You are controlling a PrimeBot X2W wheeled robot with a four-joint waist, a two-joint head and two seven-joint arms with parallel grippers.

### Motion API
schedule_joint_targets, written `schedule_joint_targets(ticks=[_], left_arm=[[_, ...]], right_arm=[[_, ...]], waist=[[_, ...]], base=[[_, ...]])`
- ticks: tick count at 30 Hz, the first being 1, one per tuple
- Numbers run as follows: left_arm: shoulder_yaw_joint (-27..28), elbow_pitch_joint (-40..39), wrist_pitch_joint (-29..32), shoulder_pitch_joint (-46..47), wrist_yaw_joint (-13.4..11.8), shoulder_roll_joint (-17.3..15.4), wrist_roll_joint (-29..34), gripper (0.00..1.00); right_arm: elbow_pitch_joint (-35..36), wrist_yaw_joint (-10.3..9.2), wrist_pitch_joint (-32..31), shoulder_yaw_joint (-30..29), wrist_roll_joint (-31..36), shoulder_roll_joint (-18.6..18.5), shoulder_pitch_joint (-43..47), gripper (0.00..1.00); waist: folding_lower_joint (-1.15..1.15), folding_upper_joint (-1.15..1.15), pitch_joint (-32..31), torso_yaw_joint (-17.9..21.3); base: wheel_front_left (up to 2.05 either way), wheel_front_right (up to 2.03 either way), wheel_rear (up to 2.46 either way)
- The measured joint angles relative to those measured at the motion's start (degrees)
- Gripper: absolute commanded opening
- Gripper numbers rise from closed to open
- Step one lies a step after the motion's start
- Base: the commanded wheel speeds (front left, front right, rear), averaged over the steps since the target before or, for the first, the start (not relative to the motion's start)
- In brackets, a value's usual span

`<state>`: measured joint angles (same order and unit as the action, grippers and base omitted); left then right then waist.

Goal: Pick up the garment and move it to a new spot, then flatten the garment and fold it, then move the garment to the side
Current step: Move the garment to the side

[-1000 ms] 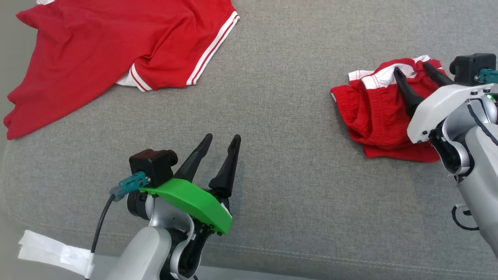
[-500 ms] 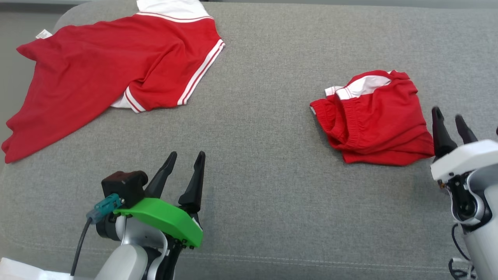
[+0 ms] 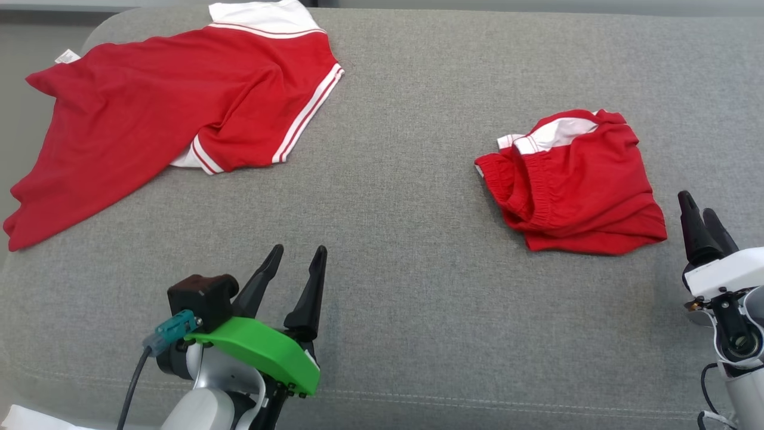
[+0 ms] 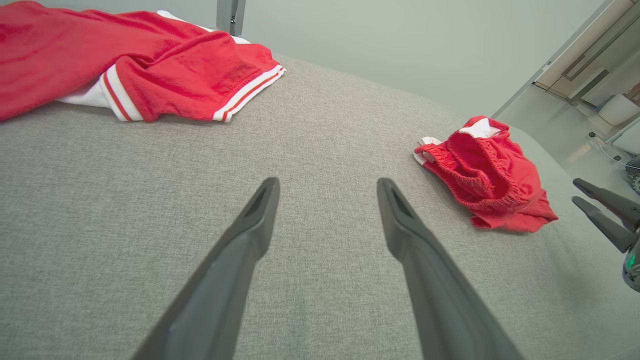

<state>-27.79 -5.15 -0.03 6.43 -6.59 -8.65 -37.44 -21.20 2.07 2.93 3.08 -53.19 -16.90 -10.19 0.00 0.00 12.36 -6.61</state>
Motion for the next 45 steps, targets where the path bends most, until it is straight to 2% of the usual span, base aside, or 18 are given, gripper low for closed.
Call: schedule_joint_targets(ticks=[5, 14, 29, 30, 31, 32, 33, 40, 45], left_arm=[[-0.2, -0.7, 0.5, 0.0, 0.0, 0.0, 0.4, 1.0], [-1.0, -1.2, 1.5, 0.0, 0.0, 0.0, 0.6, 1.0], [-2.1, -1.6, 2.6, 0.1, -0.1, 0.3, 1.9, 1.0], [-2.1, -1.6, 2.6, 0.1, -0.1, 0.3, 1.9, 1.0], [-2.1, -1.6, 2.6, 0.1, -0.1, 0.4, 1.9, 1.0], [-2.1, -1.6, 2.6, 0.1, -0.1, 0.5, 1.9, 1.0], [-1.9, -1.6, 2.6, 0.1, -0.1, 0.5, 1.9, 1.0], [-1.0, -1.5, 2.5, 0.1, -0.1, 0.5, 1.9, 1.0], [-0.1, -2.4, 2.5, 0.1, -0.1, 0.1, 2.0, 1.0]], right_arm=[[-0.9, 1.54, -2.2, -0.6, -2.1, -1.0, -1.2, 1.0], [-3.5, 2.48, -7.9, -0.6, -6.4, -1.4, -2.4, 1.0], [-4.8, 3.45, -12.1, 1.0, -7.3, -1.9, -7.6, 1.0], [-4.8, 3.45, -12.1, 1.0, -7.3, -1.9, -7.6, 0.97], [-5.1, 3.45, -12.1, 1.0, -7.3, -2.0, -7.9, 0.49], [-5.4, 3.45, -12.3, 1.2, -7.3, -2.1, -8.2, 0.21], [-5.6, 3.46, -12.6, 1.4, -7.3, -2.2, -8.4, 0.0], [-5.3, 4.0, -15.0, 2.5, -7.4, -3.0, -9.9, 0.0], [-3.5, 4.15, -16.7, 2.8, -6.8, -7.2, -13.3, 0.0]], waist=[[0.0, 0.0, 1.0, -1.0], [0.0, 0.0, 2.9, -2.6], [-0.01, 0.0, 3.8, -3.5], [-0.01, 0.0, 3.8, -3.5], [-0.01, 0.0, 3.9, -3.7], [-0.01, 0.0, 4.0, -3.9], [-0.01, 0.0, 4.1, -4.0], [-0.01, 0.0, 4.2, -4.2], [-0.01, 0.0, 4.6, -3.5]], base=[[0.0, 0.0, 0.0], [0.0, 0.0, 0.0], [0.0, 0.0, 0.0], [0.0, 0.0, 0.0], [0.0, 0.0, 0.0], [0.0, 0.0, 0.0], [0.0, 0.0, 0.0], [0.0, 0.0, 0.0], [0.0, 0.0, 0.0]])
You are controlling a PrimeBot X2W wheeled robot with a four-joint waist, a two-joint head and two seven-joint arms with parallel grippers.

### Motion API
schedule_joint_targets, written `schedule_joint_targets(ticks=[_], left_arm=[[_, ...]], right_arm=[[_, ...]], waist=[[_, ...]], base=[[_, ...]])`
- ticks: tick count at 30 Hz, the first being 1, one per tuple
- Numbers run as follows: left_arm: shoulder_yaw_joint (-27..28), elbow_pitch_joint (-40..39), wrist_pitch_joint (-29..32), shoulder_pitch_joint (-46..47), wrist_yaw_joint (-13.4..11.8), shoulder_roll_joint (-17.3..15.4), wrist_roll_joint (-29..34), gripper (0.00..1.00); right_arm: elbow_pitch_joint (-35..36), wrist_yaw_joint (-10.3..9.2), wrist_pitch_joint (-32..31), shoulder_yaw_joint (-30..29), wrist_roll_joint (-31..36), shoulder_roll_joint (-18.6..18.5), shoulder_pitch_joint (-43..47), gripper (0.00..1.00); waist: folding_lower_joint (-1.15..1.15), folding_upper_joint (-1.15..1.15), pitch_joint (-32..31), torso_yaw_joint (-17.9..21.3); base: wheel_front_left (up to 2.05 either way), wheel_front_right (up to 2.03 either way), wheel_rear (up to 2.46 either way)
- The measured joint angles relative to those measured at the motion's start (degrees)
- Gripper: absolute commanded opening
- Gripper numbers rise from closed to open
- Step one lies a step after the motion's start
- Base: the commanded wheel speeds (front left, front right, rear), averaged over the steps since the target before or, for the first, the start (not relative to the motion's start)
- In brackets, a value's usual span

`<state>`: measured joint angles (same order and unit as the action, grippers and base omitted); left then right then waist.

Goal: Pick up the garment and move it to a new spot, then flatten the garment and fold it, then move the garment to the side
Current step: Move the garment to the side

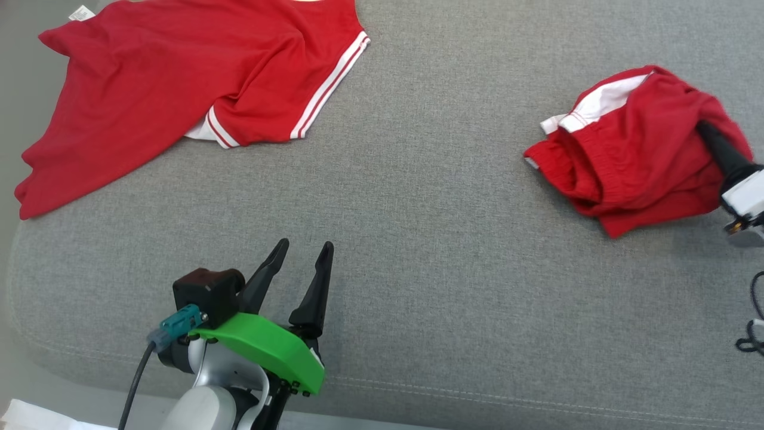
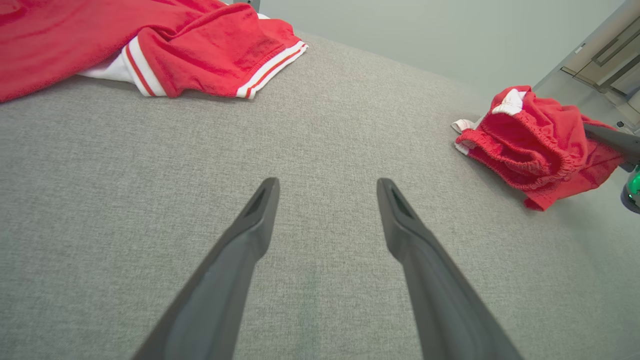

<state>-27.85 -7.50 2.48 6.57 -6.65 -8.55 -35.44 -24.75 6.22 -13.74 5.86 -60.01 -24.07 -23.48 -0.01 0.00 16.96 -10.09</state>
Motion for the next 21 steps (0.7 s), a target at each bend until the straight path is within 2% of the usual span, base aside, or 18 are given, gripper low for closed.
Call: schedule_joint_targets(ticks=[3, 7, 12, 17, 21], left_arm=[[-0.1, -0.5, 0.3, 0.4, 0.0, -0.1, 0.2, 1.0], [-0.4, -1.2, 1.1, 1.6, 0.0, -0.3, 0.5, 1.0], [-0.8, -2.6, 2.6, 2.3, 0.0, -1.0, 0.9, 1.0], [-0.4, -4.2, 4.1, 2.8, 0.0, -2.0, 1.5, 1.0], [0.6, -5.5, 5.1, 2.8, 0.0, -2.9, 1.5, 1.0]], right_arm=[[0.4, 0.0, -1.3, -0.1, 1.4, -3.7, -2.4, 0.0], [0.7, -0.34, -2.7, -0.7, 3.0, -6.7, -5.9, 0.0], [0.7, -3.12, -4.1, -2.2, 4.6, -10.4, -10.1, 0.0], [0.8, -5.42, -4.0, -3.5, 5.2, -11.2, -13.8, 0.0], [0.4, -5.41, -4.0, -4.0, 4.8, -10.6, -16.1, 0.0]], waist=[[0.0, 0.0, 0.6, 0.4], [0.0, 0.0, 1.6, 0.7], [0.0, 0.0, 3.4, 0.9], [0.0, 0.0, 5.8, 0.9], [0.0, 0.0, 8.1, 1.3]], base=[[0.0, 0.0, 0.0], [0.0, 0.0, 0.0], [0.0, 0.0, 0.0], [0.0, 0.0, 0.0], [0.0, 0.0, 0.0]])
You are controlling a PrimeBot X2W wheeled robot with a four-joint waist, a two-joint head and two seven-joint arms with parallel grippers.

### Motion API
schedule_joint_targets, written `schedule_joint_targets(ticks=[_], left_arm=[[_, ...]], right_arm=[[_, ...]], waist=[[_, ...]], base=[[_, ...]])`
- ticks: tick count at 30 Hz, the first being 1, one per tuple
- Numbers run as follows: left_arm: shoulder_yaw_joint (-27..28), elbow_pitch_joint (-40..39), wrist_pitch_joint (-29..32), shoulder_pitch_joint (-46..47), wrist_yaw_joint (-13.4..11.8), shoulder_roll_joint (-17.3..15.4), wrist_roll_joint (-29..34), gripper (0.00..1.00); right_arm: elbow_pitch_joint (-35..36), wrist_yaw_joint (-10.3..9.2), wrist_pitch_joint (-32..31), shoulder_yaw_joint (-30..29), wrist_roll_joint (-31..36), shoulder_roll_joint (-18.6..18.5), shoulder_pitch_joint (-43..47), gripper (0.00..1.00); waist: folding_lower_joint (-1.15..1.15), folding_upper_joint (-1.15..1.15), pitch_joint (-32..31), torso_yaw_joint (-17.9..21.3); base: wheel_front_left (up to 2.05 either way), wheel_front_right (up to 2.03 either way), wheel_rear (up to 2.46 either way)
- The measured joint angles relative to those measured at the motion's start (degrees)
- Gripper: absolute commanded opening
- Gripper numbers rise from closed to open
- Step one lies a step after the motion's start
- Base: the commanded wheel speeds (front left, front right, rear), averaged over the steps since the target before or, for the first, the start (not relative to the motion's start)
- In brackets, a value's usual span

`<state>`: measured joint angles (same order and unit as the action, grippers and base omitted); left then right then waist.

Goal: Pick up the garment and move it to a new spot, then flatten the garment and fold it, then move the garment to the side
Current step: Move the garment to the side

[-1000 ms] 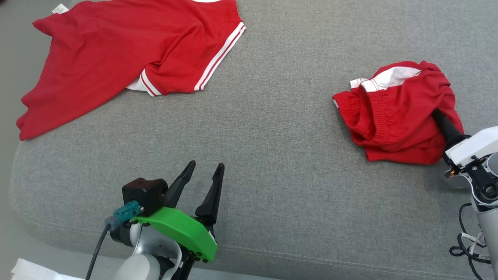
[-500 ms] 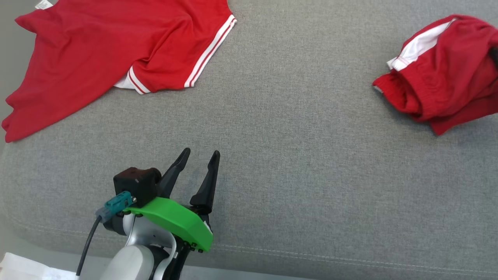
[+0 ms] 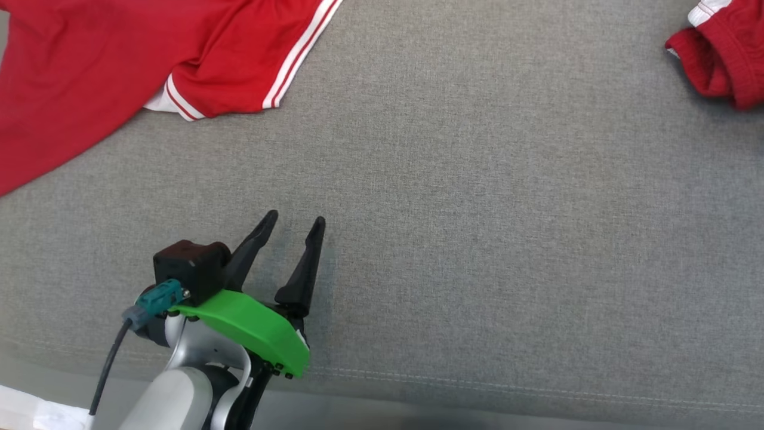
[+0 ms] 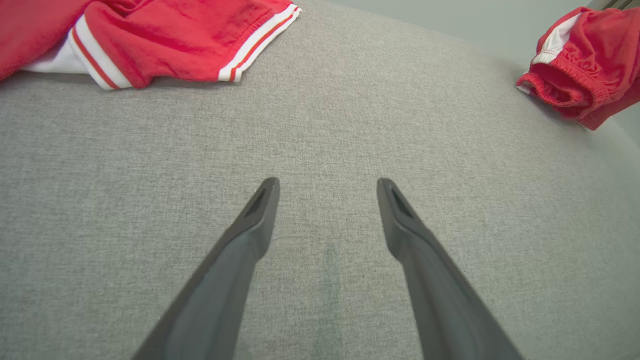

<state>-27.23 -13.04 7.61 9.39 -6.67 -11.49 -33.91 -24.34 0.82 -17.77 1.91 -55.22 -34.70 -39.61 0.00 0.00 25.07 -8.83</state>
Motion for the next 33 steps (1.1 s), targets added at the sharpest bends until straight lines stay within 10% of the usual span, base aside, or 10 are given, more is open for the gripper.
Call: schedule_joint_targets(ticks=[33], left_arm=[[8.8, -8.5, 7.0, -1.1, -0.4, -5.7, 4.8, 1.0]], right_arm=[[-13.7, 0.88, 9.9, -6.4, -4.3, 4.9, -2.5, 0.0]], waist=[[0.0, 0.0, 10.7, 18.1]], base=[[0.0, 0.0, 0.0]])
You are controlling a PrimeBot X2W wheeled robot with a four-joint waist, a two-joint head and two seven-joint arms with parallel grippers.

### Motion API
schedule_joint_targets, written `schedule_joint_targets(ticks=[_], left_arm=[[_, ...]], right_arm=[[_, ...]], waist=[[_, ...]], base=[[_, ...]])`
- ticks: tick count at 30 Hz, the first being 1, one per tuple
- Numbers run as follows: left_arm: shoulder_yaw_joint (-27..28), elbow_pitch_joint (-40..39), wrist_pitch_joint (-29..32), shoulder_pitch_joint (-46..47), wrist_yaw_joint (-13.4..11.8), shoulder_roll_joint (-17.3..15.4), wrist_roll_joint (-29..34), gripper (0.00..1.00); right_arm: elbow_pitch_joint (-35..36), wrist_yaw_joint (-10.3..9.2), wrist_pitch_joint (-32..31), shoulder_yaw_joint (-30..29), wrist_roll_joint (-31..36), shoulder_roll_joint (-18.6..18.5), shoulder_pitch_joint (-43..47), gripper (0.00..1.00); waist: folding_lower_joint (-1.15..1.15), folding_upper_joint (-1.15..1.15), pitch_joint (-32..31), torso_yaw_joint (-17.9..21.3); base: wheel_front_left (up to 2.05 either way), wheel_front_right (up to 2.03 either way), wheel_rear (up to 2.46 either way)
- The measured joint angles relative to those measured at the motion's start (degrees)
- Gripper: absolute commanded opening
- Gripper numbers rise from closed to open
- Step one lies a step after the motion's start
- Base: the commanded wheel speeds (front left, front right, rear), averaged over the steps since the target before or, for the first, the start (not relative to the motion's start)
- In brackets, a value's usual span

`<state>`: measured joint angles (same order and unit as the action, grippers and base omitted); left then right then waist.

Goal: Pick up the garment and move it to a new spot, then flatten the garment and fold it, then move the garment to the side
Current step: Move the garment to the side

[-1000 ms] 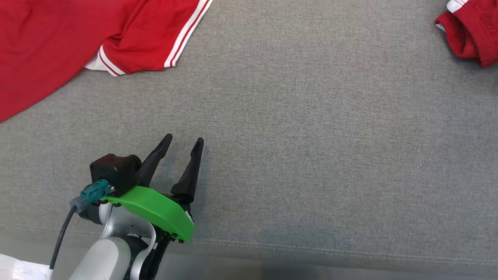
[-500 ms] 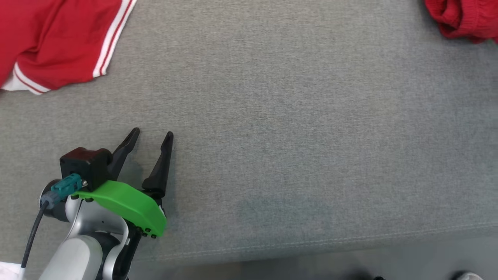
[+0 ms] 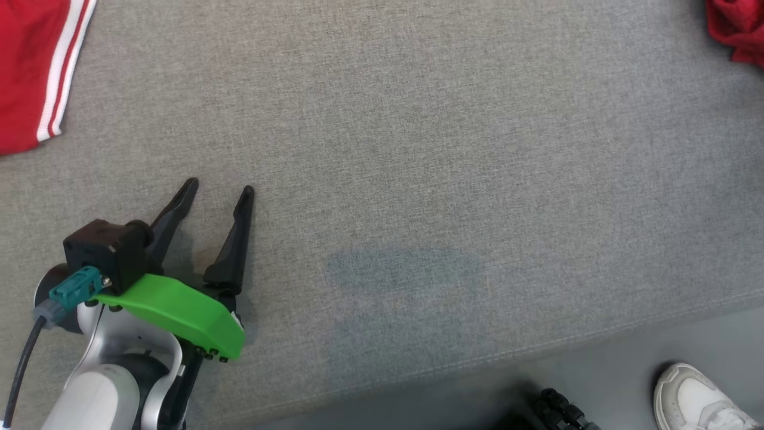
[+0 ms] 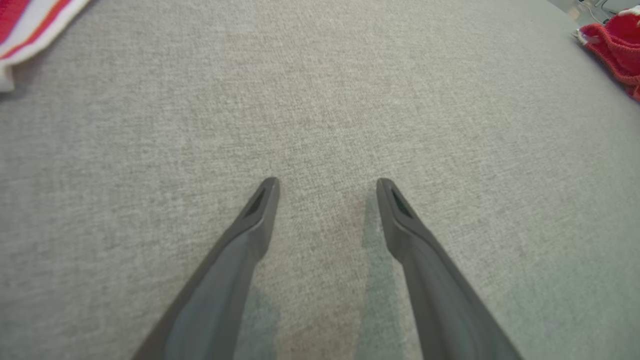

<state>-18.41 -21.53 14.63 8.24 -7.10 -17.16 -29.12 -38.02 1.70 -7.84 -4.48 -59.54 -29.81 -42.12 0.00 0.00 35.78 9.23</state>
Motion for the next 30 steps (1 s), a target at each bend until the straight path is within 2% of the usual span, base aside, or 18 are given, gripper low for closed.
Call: schedule_joint_targets(ticks=[1, 2, 3, 4, 11, 20, 27, 30], left_arm=[[0.0, 0.0, 0.0, 0.1, 0.0, 0.0, 0.6, 1.0], [0.0, -0.2, 0.0, 0.1, 0.0, 0.0, 0.9, 1.0], [0.0, -0.3, 0.0, 0.2, 0.0, 0.0, 1.2, 1.0], [0.0, -0.5, 0.0, 0.3, 0.0, 0.0, 1.2, 1.0], [-0.2, 0.8, 0.0, 1.2, 0.0, 1.2, 1.1, 1.0], [-1.1, 4.0, -0.2, 1.2, 0.0, 3.8, -0.2, 1.0], [-0.8, 6.0, -2.9, 0.8, 0.0, 6.0, -2.3, 1.0], [-0.2, 6.6, -4.4, -0.1, 0.0, 6.4, -2.4, 1.0]], right_arm=[[-0.7, -0.33, 0.4, -0.1, 0.0, 0.0, 0.0, 0.0], [-1.4, -0.41, 0.8, 0.0, 0.2, 0.1, 0.0, 0.33], [-1.9, -0.53, 0.8, 0.4, 0.7, 0.0, 0.1, 0.91], [-2.3, -0.54, 0.8, 0.7, 1.1, 0.0, 0.1, 1.0], [-6.2, -0.6, 0.2, 4.4, 4.0, 0.5, 1.5, 1.0], [-10.4, -1.71, 1.0, 5.6, 6.6, -0.4, 4.0, 1.0], [-7.6, 1.35, 5.6, 5.9, 8.5, -3.7, 4.1, 1.0], [-4.8, 1.4, 10.1, 5.2, 10.5, -5.6, 4.8, 1.0]], waist=[[0.0, 0.0, 0.3, 0.3], [0.0, 0.0, 0.5, 0.6], [0.0, 0.0, 0.7, 0.8], [0.0, 0.0, 0.8, 1.0], [0.0, 0.0, -0.4, 1.1], [0.0, 0.0, -4.0, 0.4], [0.01, 0.0, -8.7, -0.3], [0.01, 0.0, -10.7, -0.6]], base=[[0.0, 0.0, 0.0], [0.0, 0.0, 0.0], [0.0, 0.0, 0.0], [0.0, 0.0, 0.0], [0.0, 0.0, 0.0], [0.0, 0.0, 0.0], [0.0, 0.0, 0.0], [0.0, 0.0, 0.0]])
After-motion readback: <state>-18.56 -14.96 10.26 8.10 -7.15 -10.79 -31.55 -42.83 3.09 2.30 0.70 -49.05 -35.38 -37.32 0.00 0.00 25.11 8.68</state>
